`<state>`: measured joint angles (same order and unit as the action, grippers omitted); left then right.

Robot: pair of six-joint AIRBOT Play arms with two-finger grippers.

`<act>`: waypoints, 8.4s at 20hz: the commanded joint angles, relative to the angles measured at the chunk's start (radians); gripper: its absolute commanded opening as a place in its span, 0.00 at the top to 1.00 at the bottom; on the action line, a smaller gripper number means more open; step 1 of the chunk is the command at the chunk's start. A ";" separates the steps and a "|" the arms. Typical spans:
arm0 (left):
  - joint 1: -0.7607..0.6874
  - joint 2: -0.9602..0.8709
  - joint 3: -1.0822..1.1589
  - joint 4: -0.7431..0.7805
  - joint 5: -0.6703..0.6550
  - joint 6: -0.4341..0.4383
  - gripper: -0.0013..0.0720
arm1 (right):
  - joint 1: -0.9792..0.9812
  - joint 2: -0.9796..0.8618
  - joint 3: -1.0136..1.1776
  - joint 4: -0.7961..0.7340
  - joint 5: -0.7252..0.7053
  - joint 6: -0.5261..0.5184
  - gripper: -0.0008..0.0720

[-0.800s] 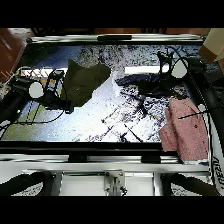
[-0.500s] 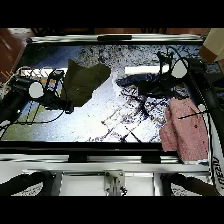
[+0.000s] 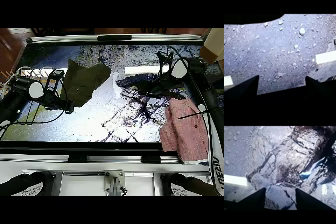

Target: Fold the shirts.

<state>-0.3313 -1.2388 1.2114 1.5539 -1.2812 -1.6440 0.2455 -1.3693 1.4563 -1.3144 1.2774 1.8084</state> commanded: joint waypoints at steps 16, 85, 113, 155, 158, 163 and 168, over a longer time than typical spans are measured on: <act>0.288 -0.312 0.015 -0.161 0.329 -0.071 0.00 | 0.001 0.001 0.000 0.005 -0.156 -0.041 0.30; -0.306 0.162 -0.618 -0.750 0.377 -0.031 0.21 | 0.001 -0.218 -0.056 0.036 0.056 -0.404 0.08; 0.078 -0.040 0.083 -0.420 0.123 0.194 0.90 | 0.002 0.004 -0.145 0.005 0.050 -0.209 0.87; 0.049 0.026 -0.703 -0.814 0.261 0.139 0.53 | -0.013 0.030 -0.499 0.072 0.020 -0.160 0.10; 0.049 0.026 -0.703 -0.814 0.262 0.140 0.69 | -0.013 -0.008 -0.535 0.138 0.020 -0.166 0.10; 0.050 0.026 -0.702 -0.814 0.270 0.171 0.90 | -0.013 -0.008 -0.595 0.159 -0.018 -0.124 0.13; 0.050 0.060 -0.683 -0.812 0.270 0.201 0.90 | -0.013 0.008 -0.597 0.166 -0.091 -0.137 0.87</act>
<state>-0.2813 -1.1995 0.5163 0.7406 -1.0119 -1.4616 0.2329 -1.3701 0.8646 -1.1572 1.2324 1.6783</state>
